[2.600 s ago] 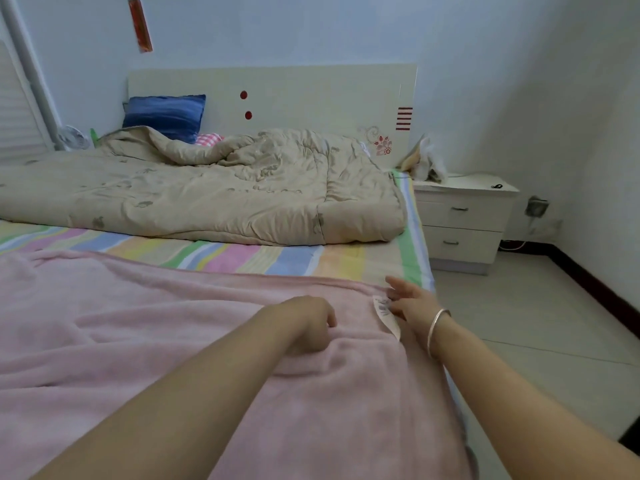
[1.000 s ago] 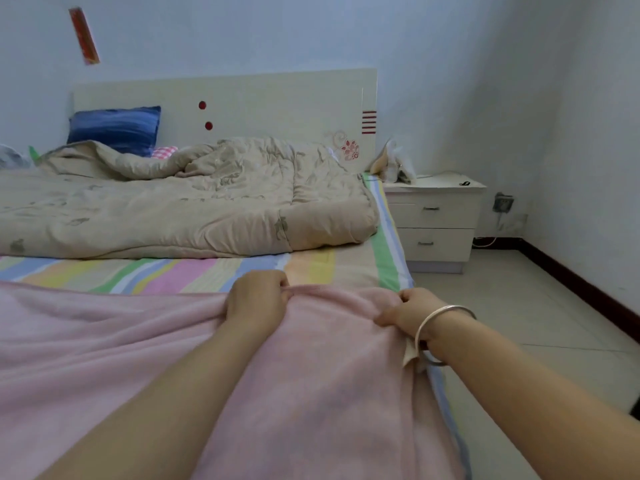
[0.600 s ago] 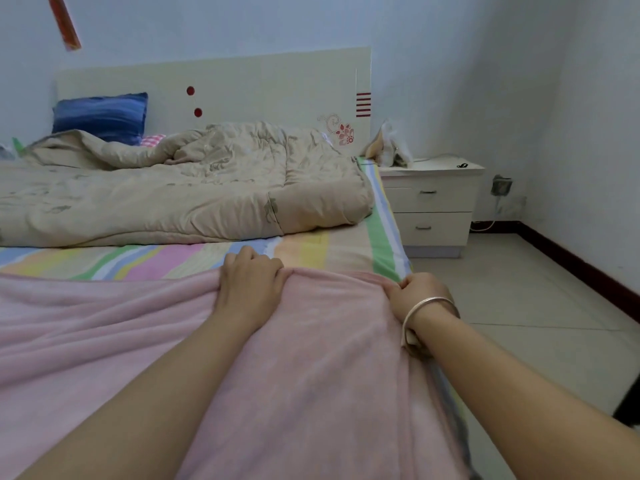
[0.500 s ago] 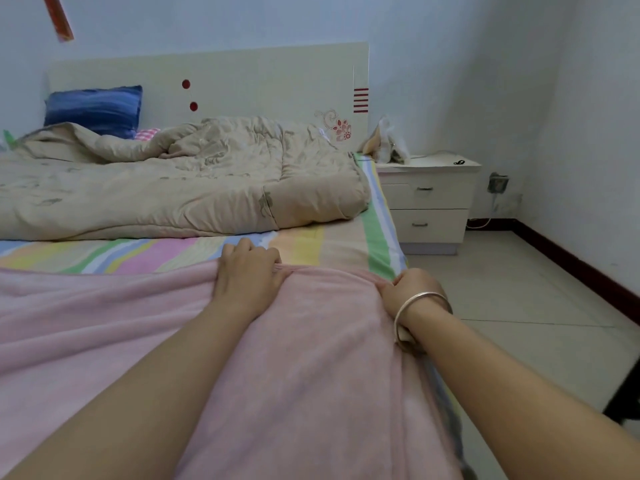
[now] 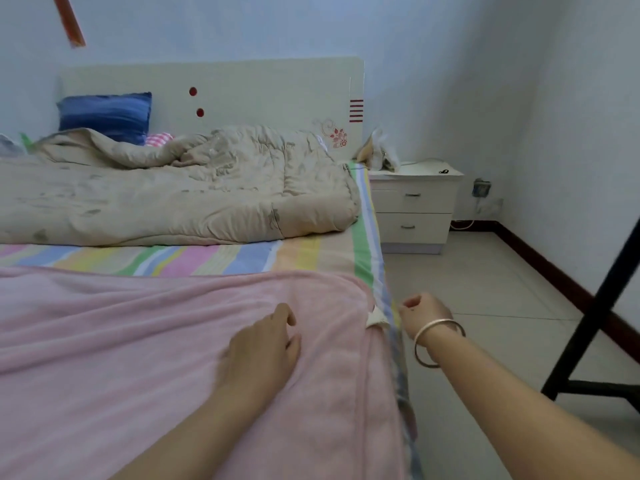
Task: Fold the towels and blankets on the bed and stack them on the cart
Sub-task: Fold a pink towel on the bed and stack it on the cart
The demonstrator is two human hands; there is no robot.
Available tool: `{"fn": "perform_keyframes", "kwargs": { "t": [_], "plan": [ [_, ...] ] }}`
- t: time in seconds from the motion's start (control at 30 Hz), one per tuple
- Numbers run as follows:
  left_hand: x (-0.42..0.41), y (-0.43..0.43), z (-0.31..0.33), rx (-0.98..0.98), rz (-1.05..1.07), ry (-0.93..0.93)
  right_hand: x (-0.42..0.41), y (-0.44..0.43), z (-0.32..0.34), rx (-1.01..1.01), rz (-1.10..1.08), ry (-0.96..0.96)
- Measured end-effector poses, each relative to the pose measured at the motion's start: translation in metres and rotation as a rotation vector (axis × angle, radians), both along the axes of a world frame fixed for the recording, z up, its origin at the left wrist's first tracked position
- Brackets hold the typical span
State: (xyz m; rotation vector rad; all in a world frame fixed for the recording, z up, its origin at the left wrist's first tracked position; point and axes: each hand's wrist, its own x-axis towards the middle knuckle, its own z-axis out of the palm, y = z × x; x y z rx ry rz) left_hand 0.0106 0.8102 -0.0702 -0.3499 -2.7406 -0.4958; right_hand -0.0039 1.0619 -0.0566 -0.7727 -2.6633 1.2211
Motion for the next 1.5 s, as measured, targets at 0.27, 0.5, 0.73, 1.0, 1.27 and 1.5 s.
{"fn": "perform_keyframes", "kwargs": {
  "t": [0.27,0.5,0.73,1.0,1.27,1.5],
  "plan": [
    [0.185,0.022,0.042,0.04,0.045,-0.274,0.124,-0.069,0.007,-0.562,0.166,-0.113],
    [0.222,0.021,0.03,-0.092,-0.046,-0.325,0.111,-0.088,0.0,-0.524,0.075,-0.106],
    [0.213,0.045,0.027,0.08,-0.245,-0.248,0.108,-0.064,-0.001,0.055,-0.062,-0.088],
    [0.218,0.057,0.005,0.009,-0.181,-0.295,0.12,-0.065,-0.02,0.03,-0.044,-0.053],
    [0.277,-0.001,0.031,0.294,-0.148,-0.383,0.206,-0.08,-0.005,-0.012,0.17,-0.018],
    [0.389,-0.033,0.037,0.059,-0.161,-0.421,0.284,-0.104,-0.02,-0.118,0.195,-0.07]
  ]
}}
